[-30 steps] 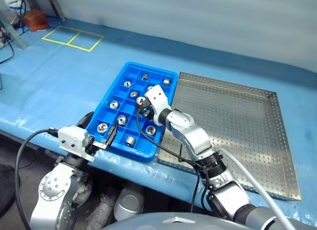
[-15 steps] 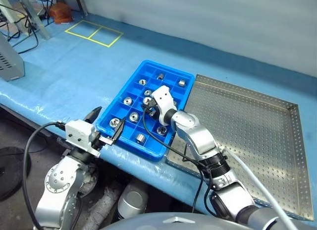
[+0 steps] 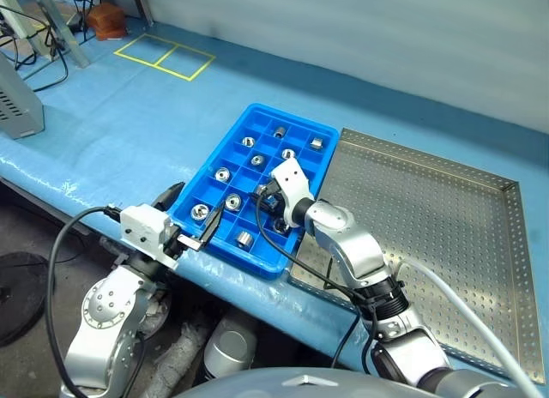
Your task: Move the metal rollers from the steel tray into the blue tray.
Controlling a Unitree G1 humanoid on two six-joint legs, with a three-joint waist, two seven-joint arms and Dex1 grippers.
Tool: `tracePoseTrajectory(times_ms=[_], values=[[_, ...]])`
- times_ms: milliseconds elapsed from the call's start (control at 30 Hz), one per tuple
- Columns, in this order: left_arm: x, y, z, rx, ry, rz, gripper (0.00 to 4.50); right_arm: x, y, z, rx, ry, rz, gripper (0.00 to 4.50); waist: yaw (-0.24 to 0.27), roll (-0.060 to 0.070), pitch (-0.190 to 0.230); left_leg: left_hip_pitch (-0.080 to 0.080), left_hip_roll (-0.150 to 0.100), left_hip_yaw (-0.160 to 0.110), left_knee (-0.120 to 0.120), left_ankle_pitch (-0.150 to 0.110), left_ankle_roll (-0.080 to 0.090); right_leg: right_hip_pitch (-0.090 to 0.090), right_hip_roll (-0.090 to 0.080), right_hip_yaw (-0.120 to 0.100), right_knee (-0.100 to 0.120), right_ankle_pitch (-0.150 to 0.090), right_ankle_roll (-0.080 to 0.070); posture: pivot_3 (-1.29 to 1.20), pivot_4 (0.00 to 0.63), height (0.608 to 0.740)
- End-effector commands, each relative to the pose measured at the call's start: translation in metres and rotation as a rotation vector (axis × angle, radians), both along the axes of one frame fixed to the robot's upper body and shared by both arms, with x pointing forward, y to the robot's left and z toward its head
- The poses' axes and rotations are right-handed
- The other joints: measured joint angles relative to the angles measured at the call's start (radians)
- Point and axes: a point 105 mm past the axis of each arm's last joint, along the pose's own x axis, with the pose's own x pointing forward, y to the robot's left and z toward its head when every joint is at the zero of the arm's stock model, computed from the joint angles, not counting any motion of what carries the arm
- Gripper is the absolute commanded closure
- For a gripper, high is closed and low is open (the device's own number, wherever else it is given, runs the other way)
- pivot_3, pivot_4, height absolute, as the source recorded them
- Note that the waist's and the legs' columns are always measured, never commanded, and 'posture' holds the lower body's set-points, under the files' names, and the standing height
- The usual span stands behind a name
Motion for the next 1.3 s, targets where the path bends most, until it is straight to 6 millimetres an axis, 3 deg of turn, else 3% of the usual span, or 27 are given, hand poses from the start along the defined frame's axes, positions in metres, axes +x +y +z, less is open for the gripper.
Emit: tracePoseTrajectory(times_ms=[33, 333, 433, 600, 933, 1167, 1300], values=[[0.000, -0.003, 0.005, -0.006, -0.014, -0.035, 0.00, -0.001, 0.000, 0.018, 0.048, -0.049, -0.007, 0.05, -0.003, 0.000, 0.000, 0.000, 0.000, 0.000, 0.000, 0.000, 0.000, 0.000, 0.000, 0.000, 0.000, 0.000, 0.000, 0.47, 0.150, 0.740], [0.016, -0.015, 0.014, -0.003, -0.041, -0.137, 0.00, -0.016, -0.016, 0.050, 0.061, -0.183, -0.027, 0.05, -0.038, 0.001, 0.000, 0.000, 0.000, -0.001, 0.002, 0.000, 0.000, 0.001, 0.000, -0.001, 0.000, 0.000, 0.000, 0.32, 0.150, 0.740], [0.021, -0.019, 0.016, 0.001, -0.049, -0.162, 0.00, -0.023, -0.022, 0.053, 0.054, -0.200, -0.033, 0.05, -0.082, 0.001, -0.001, 0.000, 0.000, -0.001, 0.003, 0.000, 0.000, 0.002, 0.000, -0.001, 0.000, 0.001, 0.001, 0.29, 0.150, 0.740], [0.039, -0.034, 0.014, 0.025, -0.051, -0.225, 0.00, -0.039, -0.048, 0.051, 0.012, -0.212, -0.120, 0.05, -0.166, 0.002, -0.002, 0.000, -0.001, -0.003, 0.004, 0.000, 0.000, 0.004, 0.000, -0.001, 0.000, 0.001, 0.001, 0.17, 0.150, 0.740], [0.070, -0.054, 0.014, 0.023, 0.008, -0.269, 0.00, -0.064, -0.090, 0.042, -0.036, -0.183, -0.318, 0.05, -0.426, 0.002, -0.002, 0.014, -0.001, -0.005, 0.003, 0.000, 0.001, 0.018, 0.000, 0.001, -0.001, 0.001, 0.000, 0.01, 0.150, 0.740], [0.083, -0.057, 0.015, 0.001, 0.046, -0.266, 0.00, -0.077, -0.105, 0.039, -0.044, -0.162, -0.396, 0.05, -0.488, 0.002, -0.002, 0.018, -0.001, -0.004, 0.003, 0.001, 0.001, 0.018, 0.002, 0.005, 0.004, 0.001, 0.000, -0.01, 0.150, 0.740], [0.086, -0.053, 0.013, 0.028, 0.046, -0.235, 0.00, -0.080, -0.105, 0.037, -0.041, -0.152, -0.403, 0.05, -0.492, 0.002, -0.002, 0.020, -0.001, -0.002, 0.003, 0.001, 0.001, 0.018, 0.002, 0.008, 0.005, 0.001, 0.000, 0.00, 0.150, 0.740]])
